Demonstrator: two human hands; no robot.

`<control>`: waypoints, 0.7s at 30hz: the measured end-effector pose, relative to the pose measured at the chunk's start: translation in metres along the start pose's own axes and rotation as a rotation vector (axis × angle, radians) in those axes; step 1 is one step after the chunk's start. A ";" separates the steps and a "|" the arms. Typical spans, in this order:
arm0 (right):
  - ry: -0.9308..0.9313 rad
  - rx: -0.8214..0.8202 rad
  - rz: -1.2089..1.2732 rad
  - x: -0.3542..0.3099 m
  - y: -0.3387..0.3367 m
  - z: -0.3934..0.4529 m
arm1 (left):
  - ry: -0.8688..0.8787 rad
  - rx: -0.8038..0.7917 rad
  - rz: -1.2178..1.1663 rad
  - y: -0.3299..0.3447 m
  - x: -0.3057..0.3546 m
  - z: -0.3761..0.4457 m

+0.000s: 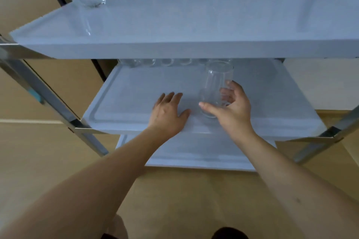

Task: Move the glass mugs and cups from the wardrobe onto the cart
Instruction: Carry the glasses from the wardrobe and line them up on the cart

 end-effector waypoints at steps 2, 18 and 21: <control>-0.034 -0.014 0.013 0.008 0.004 0.006 | -0.018 0.033 0.007 0.003 -0.005 0.005; -0.197 0.017 -0.303 0.019 -0.023 0.110 | 0.145 0.029 0.070 0.039 0.069 0.092; -0.189 0.036 -0.315 0.020 -0.037 0.130 | 0.192 0.036 0.079 0.049 0.094 0.102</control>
Point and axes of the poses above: each hand's wrist, its own z-axis towards the middle knuckle, its own y-axis out of the palm, x = y × z, the point moved 9 cm from there along z, towards the middle knuckle, and after that the axes turned 7 degrees about z, right-handed, at the moved point
